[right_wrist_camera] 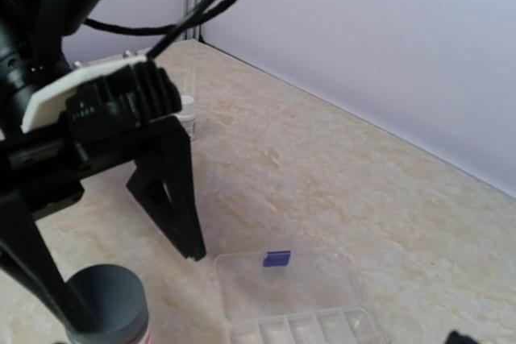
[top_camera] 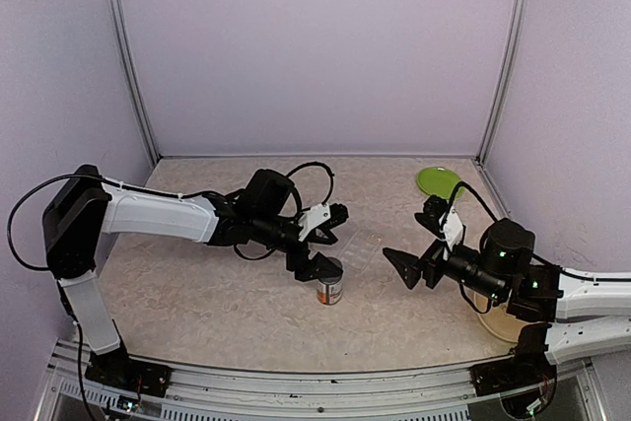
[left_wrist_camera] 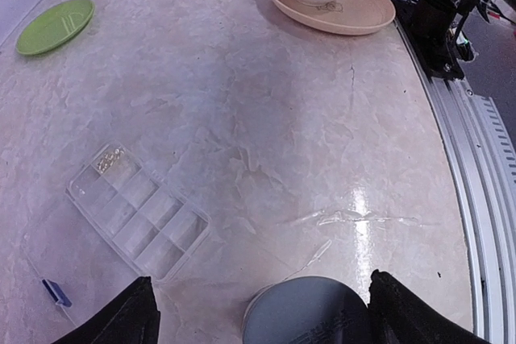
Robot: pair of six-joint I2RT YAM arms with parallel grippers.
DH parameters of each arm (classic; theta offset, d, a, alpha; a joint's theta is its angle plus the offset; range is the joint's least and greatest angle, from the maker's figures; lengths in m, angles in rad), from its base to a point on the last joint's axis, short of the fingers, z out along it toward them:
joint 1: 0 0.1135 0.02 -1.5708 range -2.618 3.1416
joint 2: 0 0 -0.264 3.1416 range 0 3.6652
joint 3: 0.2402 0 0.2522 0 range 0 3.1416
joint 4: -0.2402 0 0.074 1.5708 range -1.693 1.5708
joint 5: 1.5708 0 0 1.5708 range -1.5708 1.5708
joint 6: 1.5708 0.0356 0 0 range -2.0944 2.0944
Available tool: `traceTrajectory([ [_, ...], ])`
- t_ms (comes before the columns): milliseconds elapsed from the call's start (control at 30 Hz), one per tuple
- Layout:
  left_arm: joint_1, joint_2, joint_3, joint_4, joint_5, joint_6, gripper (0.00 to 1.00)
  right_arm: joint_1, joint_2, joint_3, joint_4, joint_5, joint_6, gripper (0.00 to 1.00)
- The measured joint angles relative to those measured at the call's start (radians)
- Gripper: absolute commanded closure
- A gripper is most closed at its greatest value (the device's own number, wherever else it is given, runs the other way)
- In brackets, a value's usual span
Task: Sort the pills into containers
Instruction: Pick up the pill bottle from the center of the board.
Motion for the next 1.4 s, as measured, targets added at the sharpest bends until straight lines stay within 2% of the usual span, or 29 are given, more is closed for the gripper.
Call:
traceTrajectory([
  [300,0.003,0.019,0.006,-0.014,0.035,0.019,0.23,0.0,0.036,0.0,0.002,0.0,0.0,0.0],
  [633,0.0,0.01,-0.01,-0.006,0.042,0.024,0.18,0.0,0.078,0.0,0.009,0.005,0.0,0.0],
  [1033,-0.002,0.0,-0.041,0.003,0.046,0.021,0.19,-0.005,0.101,0.0,0.009,0.011,-0.001,0.0],
  [1400,-0.007,0.0,-0.043,0.013,0.046,0.018,0.34,-0.006,0.103,0.0,0.01,0.016,-0.001,0.0],
])
